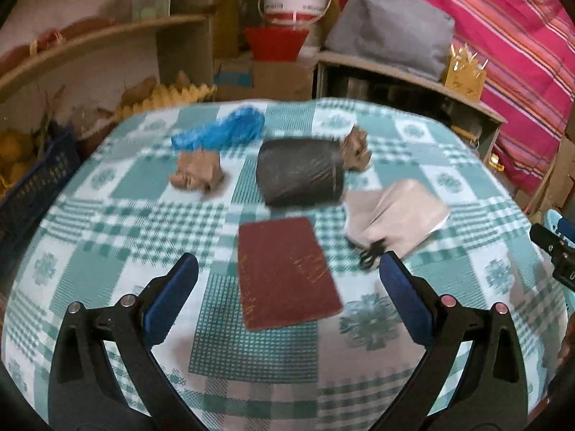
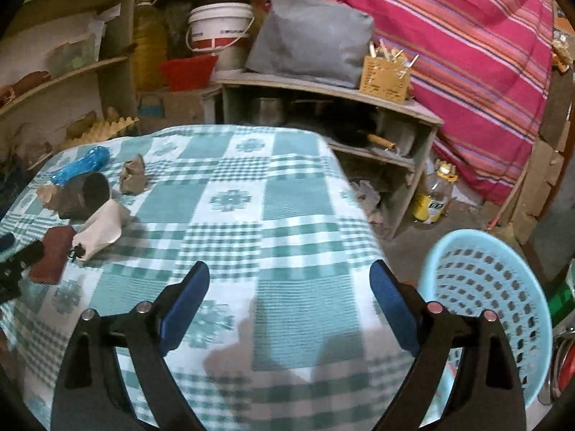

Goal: Collect trash
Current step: 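Move both tools back over the table toward the remaining trash, then grasp the second maroon pad with the left tool while the right tool grasps the beige paper bag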

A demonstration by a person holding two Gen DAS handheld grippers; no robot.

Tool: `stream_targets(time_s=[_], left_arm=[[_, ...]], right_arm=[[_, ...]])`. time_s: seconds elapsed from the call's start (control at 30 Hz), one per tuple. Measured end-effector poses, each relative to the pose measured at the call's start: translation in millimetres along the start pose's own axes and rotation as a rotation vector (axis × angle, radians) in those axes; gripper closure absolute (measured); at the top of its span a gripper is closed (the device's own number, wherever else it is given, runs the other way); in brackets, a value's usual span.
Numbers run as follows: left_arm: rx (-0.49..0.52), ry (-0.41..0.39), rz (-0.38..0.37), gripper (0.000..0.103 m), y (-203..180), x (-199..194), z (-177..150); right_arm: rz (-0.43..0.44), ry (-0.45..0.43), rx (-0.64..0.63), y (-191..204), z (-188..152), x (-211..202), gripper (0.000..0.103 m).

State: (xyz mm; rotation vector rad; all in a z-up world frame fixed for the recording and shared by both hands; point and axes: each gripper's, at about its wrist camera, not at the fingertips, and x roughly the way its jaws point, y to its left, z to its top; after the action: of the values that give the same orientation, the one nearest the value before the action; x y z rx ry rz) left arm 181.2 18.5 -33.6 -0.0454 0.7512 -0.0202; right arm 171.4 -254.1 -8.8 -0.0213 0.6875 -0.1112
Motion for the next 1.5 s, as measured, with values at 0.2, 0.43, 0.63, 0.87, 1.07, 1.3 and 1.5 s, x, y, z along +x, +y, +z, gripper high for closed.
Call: stream_targets(time_s=[0.2,0.43,0.63,0.87,1.07,1.3,1.5], left_arm=[[-0.024,0.108,-0.022,0.006,9.0,23.9,-0.9],[0.012,0.157,-0.03,0.025,3.8,36.4,0.8],[0.05,0.145,-0.033,0.036,8.1,31.0,0.4],[0.066,0.017,-0.005,0.036,35.6,-0.4,7.7],[0.048,-0.067,0.053,0.036,66.1,-11.1,17.9],[0.019,-0.091,0.081,0.036,83.0,-6.9,27.3],[-0.003,-0.107,0.08,0.036,83.8,-5.6,31.8]], right_arm=[[0.017,0.026,-0.022,16.1,2.3,13.7,0.014],[0.035,0.036,-0.004,19.4,6.5,20.6,0.014],[0.075,0.024,-0.001,38.0,8.9,20.2,0.014],[0.146,-0.003,-0.02,75.8,15.2,14.1,0.014],[0.193,0.009,-0.033,104.1,23.0,22.6,0.014],[0.213,0.08,-0.068,128.3,26.6,48.0,0.014],[0.31,0.144,-0.103,142.7,20.6,58.0,0.039]])
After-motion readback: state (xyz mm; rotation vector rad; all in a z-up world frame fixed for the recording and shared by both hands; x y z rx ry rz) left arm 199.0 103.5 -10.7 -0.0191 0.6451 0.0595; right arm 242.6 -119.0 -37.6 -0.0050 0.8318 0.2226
